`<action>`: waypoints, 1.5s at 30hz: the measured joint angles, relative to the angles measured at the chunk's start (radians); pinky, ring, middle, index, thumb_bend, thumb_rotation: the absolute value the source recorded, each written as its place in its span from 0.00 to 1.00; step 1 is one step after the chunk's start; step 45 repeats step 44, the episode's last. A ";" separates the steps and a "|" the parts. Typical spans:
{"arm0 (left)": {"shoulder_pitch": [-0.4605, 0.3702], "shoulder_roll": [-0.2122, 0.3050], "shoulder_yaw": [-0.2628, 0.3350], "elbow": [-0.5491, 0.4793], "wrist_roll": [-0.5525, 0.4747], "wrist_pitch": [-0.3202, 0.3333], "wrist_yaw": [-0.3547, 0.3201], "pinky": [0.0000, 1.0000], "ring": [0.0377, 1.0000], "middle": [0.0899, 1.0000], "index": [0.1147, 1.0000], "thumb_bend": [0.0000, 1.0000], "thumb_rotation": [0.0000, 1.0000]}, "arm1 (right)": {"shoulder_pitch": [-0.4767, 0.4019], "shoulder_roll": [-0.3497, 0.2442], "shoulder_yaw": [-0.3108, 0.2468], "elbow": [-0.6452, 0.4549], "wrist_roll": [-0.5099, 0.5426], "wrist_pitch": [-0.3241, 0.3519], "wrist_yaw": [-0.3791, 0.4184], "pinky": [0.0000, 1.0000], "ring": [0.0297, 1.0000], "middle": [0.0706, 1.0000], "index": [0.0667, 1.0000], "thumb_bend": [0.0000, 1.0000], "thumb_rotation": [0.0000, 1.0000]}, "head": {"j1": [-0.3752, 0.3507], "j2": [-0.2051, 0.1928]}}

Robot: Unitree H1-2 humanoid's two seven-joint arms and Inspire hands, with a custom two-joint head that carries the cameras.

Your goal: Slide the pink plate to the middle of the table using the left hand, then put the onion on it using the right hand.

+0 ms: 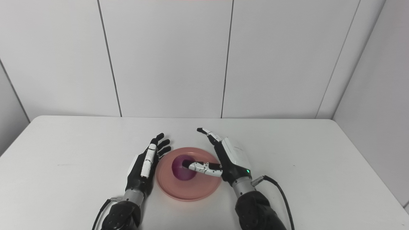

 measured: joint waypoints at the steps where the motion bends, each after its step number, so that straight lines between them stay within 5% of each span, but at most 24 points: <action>1: 0.000 0.002 -0.001 0.000 0.000 0.000 -0.002 0.86 0.86 0.87 0.89 0.52 1.00 | 0.005 -0.005 -0.007 -0.001 0.006 0.000 0.001 0.76 0.88 0.91 0.92 0.85 0.85 | 0.000 0.000; 13: -0.005 0.037 -0.012 0.005 0.000 -0.003 -0.029 0.85 0.85 0.87 0.88 0.51 1.00 | 0.059 -0.038 -0.077 0.056 0.194 -0.091 0.031 0.83 0.91 0.94 0.94 0.79 0.99 | 0.006 0.002; 32: 0.003 0.067 -0.008 -0.010 -0.004 0.000 -0.073 0.87 0.88 0.89 0.89 0.53 1.00 | 0.062 -0.019 -0.125 0.116 0.349 -0.098 0.076 0.91 0.93 0.92 0.93 0.66 1.00 | 0.006 0.009; 45: 0.011 0.096 0.060 -0.017 -0.054 -0.014 -0.087 0.88 0.88 0.89 0.90 0.53 1.00 | 0.054 0.004 -0.160 0.187 0.436 -0.157 0.098 0.93 0.92 0.93 0.94 0.66 1.00 | -0.003 0.005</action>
